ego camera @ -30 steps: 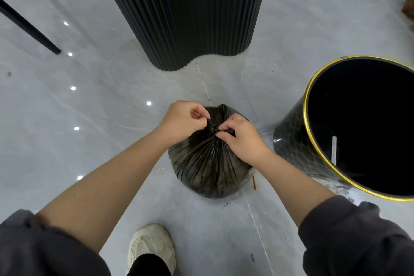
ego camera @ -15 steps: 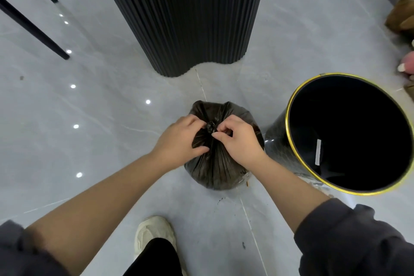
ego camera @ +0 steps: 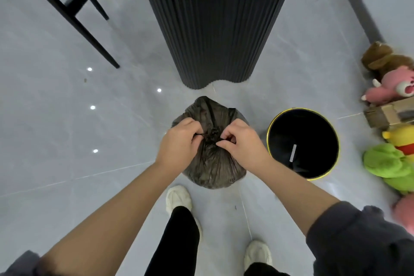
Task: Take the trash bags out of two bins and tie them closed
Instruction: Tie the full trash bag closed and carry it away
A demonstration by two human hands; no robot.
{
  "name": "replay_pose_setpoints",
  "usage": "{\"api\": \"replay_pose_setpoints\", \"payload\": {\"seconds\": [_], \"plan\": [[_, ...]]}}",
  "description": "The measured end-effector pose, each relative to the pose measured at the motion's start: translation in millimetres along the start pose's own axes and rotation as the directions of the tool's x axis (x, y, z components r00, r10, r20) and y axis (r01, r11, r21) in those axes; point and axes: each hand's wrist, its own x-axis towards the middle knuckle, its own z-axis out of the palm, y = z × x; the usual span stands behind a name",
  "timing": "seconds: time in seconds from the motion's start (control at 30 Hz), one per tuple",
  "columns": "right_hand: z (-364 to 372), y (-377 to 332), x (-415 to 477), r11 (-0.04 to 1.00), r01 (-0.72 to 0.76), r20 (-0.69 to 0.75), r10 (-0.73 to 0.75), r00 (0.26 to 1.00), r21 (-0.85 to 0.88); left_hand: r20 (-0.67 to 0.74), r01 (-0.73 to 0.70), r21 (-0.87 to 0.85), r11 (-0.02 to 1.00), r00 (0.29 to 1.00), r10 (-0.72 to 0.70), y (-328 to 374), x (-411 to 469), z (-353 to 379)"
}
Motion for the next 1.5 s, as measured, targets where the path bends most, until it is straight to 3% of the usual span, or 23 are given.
{"api": "replay_pose_setpoints", "payload": {"seconds": [0.17, 0.37, 0.6, 0.9, 1.5], "plan": [[-36, -89, -22, 0.995, 0.078, 0.056, -0.075, 0.996, -0.069, -0.045, 0.072, -0.026, 0.997, 0.996, -0.074, 34, -21, -91], [-40, -196, -26, 0.982, 0.126, 0.080, -0.116, 0.990, -0.140, -0.050, 0.135, -0.049, 0.990, 0.989, -0.137, 29, -44, -193], [18, -305, -17, 0.989, 0.079, 0.150, -0.060, 0.987, -0.127, -0.011, 0.234, -0.061, 0.970, 0.972, -0.235, -34, -78, -291], [84, -408, 48, 0.995, 0.074, 0.198, -0.060, 0.978, -0.067, -0.069, 0.370, -0.066, 0.927, 0.925, -0.375, -117, -78, -381], [126, -600, 296, 0.998, -0.010, 0.103, 0.003, 0.995, 0.069, -0.137, 0.470, -0.117, 0.875, 0.865, -0.483, -276, 99, -572]]}}
